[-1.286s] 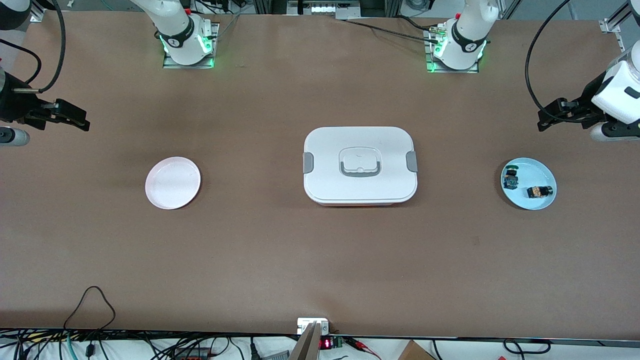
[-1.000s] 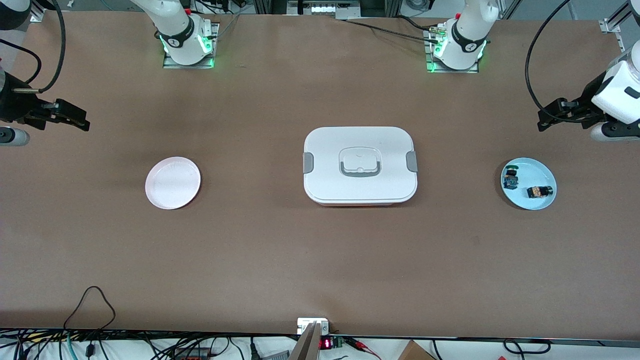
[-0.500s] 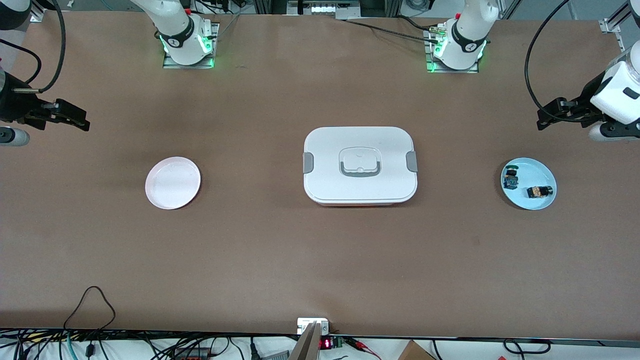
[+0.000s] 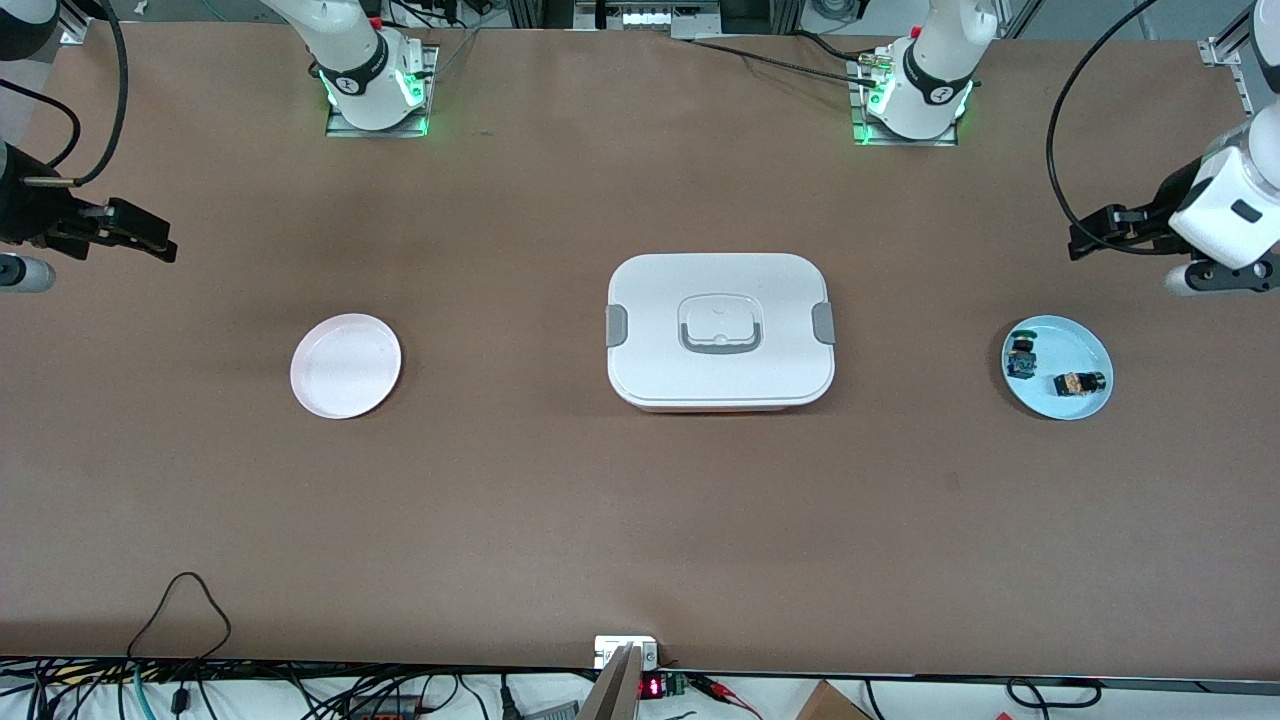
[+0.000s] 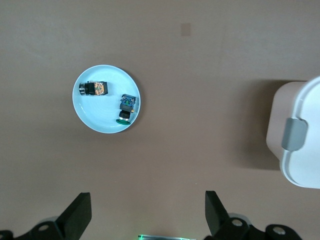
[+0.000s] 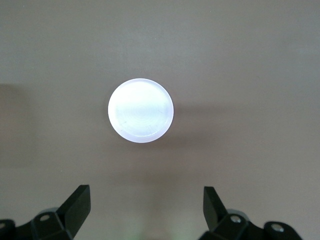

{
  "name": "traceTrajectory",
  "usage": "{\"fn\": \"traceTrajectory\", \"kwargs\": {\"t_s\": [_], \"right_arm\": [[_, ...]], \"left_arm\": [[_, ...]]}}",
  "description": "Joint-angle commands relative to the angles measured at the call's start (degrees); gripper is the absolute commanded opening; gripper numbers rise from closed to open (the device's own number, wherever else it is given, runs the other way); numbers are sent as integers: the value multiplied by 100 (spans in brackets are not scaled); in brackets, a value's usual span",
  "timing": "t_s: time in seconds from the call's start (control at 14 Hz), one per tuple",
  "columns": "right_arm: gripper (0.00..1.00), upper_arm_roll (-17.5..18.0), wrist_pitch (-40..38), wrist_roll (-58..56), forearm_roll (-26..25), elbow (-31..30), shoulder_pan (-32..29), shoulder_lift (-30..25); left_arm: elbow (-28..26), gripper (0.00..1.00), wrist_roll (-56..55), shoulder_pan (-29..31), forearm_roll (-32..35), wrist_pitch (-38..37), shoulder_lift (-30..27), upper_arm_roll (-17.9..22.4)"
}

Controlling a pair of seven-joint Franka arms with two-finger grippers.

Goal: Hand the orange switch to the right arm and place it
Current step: 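Reach the left gripper down to the orange switch in the blue dish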

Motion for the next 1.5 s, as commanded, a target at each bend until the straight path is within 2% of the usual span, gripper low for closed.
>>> {"fn": "traceTrajectory", "kwargs": {"t_s": [0.0,0.14,0.5,0.64,0.93,1.43], "right_arm": [[100,14,-86,5,54,74,-6,-27],[100,-3,-95,-14,63,74,-15,-27],[100,23,-86,-31,54,74,-6,-27],[100,23,-86,-14,54,74,-6,-27],[100,23,-95,-14,54,66,-6,-19],[100,14,-95,-14,63,57,-15,17]], "left_arm": [[429,100,60,327,-31,-116,757,19],[447,100,130,703,66,-29,1048,19],[97,100,165,1161,162,1508,1761,28],[-306,100,349,1232,154,2000,1788,28],[-1247,100,1210,1592,154,3590,1866,28],[-1319,100,1528,1777,154,4638,2683,28]]}}
